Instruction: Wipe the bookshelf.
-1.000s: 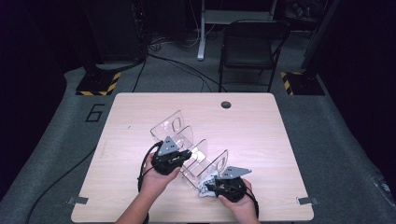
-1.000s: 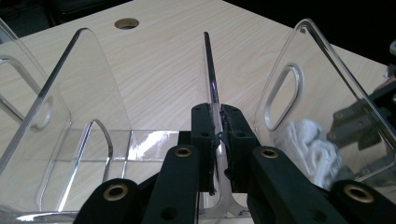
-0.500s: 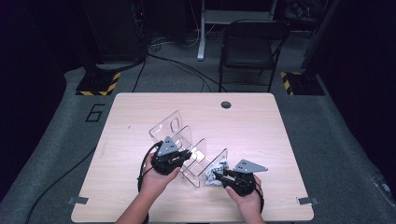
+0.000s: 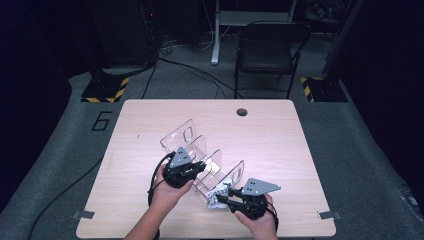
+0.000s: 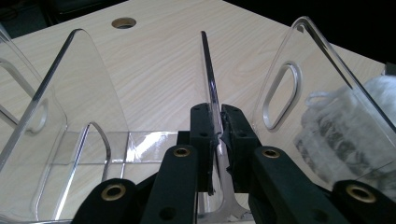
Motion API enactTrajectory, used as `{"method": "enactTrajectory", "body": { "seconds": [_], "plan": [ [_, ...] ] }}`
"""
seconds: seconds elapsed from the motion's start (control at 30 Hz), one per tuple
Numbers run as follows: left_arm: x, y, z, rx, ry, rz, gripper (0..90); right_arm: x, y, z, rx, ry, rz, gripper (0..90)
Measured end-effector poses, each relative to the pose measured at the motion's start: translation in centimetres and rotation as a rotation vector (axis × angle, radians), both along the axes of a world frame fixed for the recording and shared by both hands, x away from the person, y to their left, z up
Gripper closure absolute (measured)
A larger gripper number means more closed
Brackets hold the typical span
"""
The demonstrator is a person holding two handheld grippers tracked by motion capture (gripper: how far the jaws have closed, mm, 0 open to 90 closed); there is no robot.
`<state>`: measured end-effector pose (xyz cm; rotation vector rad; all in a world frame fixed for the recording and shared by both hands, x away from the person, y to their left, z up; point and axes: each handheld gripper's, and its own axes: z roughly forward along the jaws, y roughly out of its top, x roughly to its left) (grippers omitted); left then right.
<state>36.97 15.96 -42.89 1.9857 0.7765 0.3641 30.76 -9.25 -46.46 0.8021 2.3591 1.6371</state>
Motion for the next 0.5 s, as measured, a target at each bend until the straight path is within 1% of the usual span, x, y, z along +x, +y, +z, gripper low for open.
{"method": "enactTrajectory", "body": {
  "seconds": [0.03,0.07,0.1,0.17,0.2,0.23,0.33,0.37,0.4,0.43,0.47,0.5],
  "plan": [
    [0.0,0.0,0.0,0.0,0.0,0.0,83.9,0.2,-0.1,-0.4,-0.014,0.003,0.006,72.1],
    [0.0,0.0,0.0,0.0,0.001,-0.002,83.9,0.5,-0.1,-0.6,-0.016,0.008,0.001,72.3],
    [0.0,0.0,0.0,0.001,0.001,-0.002,83.9,0.8,-0.4,-1.2,-0.035,0.024,-0.013,72.4],
    [0.0,0.0,0.0,0.005,0.003,-0.006,83.9,1.4,-0.8,-2.0,-0.065,0.047,-0.05,72.4],
    [0.0,0.0,0.0,0.005,0.002,-0.005,83.9,1.7,-1.0,-2.4,-0.075,0.076,-0.069,72.4],
    [0.0,0.0,0.0,0.003,0.002,-0.004,83.9,2.1,-1.2,-2.9,-0.085,0.093,-0.084,72.4],
    [0.0,0.0,0.0,0.002,0.003,-0.004,83.9,3.1,-1.9,-4.2,-0.15,0.137,-0.144,72.3],
    [0.0,0.0,0.0,0.004,0.002,-0.005,83.9,3.4,-2.1,-4.5,-0.154,0.148,-0.158,72.3],
    [0.0,0.0,0.0,0.003,0.002,-0.005,83.8,3.6,-2.4,-4.8,-0.132,0.18,-0.166,72.3],
    [0.0,0.0,0.0,0.003,0.003,-0.005,83.8,4.0,-2.7,-5.0,-0.12,0.187,-0.163,72.2],
    [0.0,0.0,0.0,0.002,0.002,-0.004,83.6,4.0,-2.8,-5.1,-0.112,0.201,-0.173,72.1],
    [0.0,0.0,0.0,0.001,0.003,-0.005,83.5,4.2,-2.9,-5.1,-0.119,0.198,-0.18,72.1]
  ]
}}
